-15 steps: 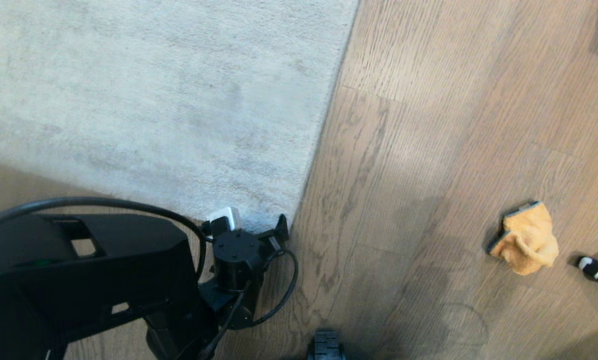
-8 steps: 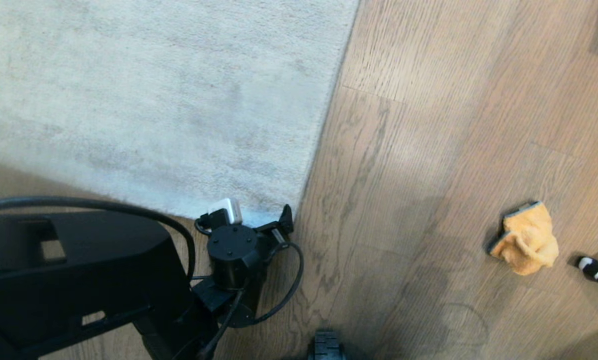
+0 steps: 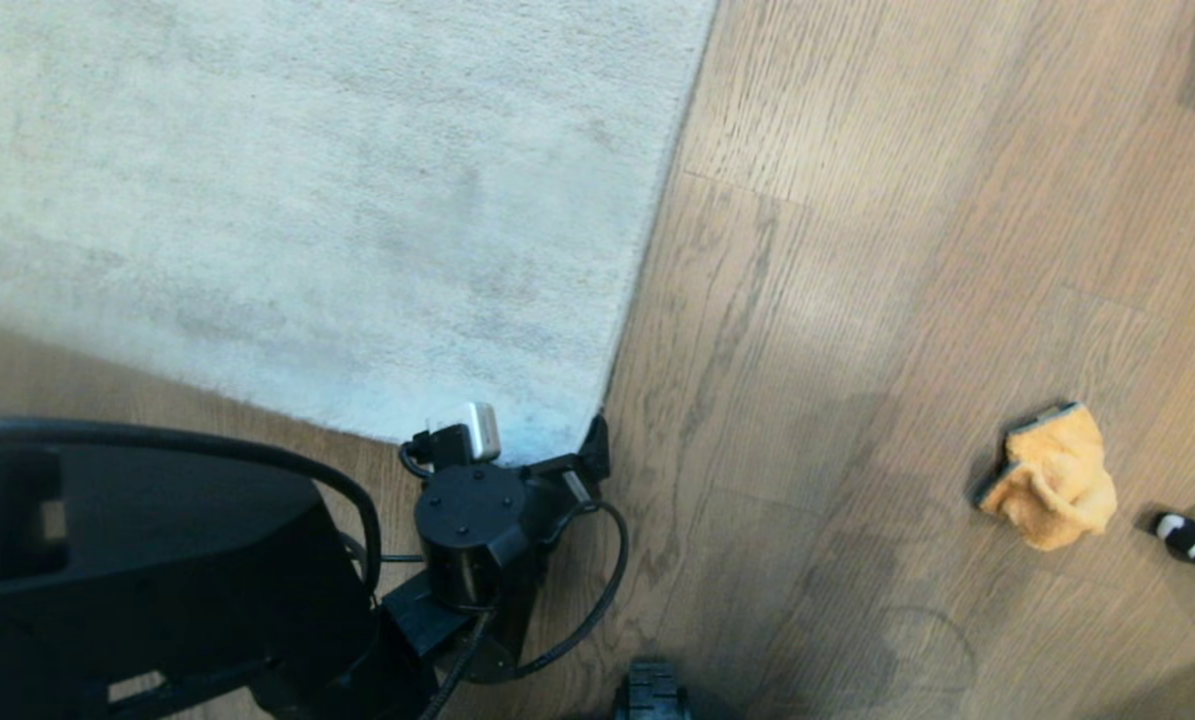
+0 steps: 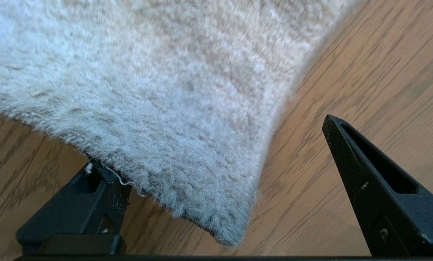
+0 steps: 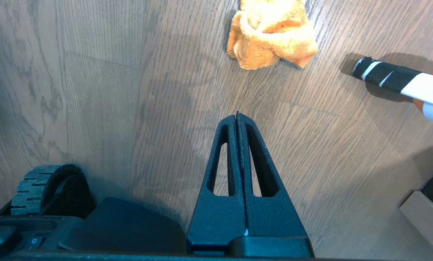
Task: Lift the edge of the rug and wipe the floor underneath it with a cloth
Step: Lift up the carpet
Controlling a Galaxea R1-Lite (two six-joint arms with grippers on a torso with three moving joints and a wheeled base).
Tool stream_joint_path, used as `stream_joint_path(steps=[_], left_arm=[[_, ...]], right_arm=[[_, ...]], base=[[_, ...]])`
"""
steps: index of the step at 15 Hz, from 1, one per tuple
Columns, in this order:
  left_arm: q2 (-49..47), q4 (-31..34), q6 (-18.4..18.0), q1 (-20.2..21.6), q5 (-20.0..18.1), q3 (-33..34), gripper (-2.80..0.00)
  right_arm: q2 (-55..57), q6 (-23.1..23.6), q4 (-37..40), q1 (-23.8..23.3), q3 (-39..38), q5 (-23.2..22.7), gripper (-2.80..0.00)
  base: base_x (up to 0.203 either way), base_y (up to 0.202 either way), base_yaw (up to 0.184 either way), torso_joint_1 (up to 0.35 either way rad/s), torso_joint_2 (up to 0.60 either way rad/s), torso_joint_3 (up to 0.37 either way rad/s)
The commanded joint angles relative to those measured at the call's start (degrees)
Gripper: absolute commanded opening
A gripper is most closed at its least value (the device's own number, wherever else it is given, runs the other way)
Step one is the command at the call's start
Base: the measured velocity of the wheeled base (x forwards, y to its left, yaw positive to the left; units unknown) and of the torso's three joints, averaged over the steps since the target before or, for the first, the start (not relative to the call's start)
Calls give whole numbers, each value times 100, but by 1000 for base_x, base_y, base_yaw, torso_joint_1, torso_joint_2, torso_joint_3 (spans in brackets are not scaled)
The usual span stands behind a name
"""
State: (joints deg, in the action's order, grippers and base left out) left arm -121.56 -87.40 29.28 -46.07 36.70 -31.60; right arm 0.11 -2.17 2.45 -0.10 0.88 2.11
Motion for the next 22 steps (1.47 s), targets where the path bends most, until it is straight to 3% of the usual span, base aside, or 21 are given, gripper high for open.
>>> stream_joint_path(steps=[1, 3, 8, 13, 19, 22], left_arm=[[-171, -255, 25, -37, 39, 41, 0], [-281, -255, 2, 31, 64, 24, 0], [-516, -255, -229, 265, 545, 36, 0], [-503, -255, -551, 639, 549, -83, 0], [-413, -255, -580, 710, 549, -249, 0], [-290, -255, -764, 801, 549, -445, 0]], right_arm=[[-2, -2, 1, 1, 0, 0, -280], [-2, -2, 1, 1, 0, 0, -280], [-2, -2, 1, 1, 0, 0, -280], [-2, -2, 1, 1, 0, 0, -280], [-2, -2, 1, 1, 0, 0, -280], [-2, -2, 1, 1, 0, 0, -280]], base=[[0, 0, 0, 0, 0, 0], [0, 0, 0, 0, 0, 0], [0, 0, 0, 0, 0, 0], [0, 0, 0, 0, 0, 0], [0, 0, 0, 0, 0, 0], [0, 0, 0, 0, 0, 0]])
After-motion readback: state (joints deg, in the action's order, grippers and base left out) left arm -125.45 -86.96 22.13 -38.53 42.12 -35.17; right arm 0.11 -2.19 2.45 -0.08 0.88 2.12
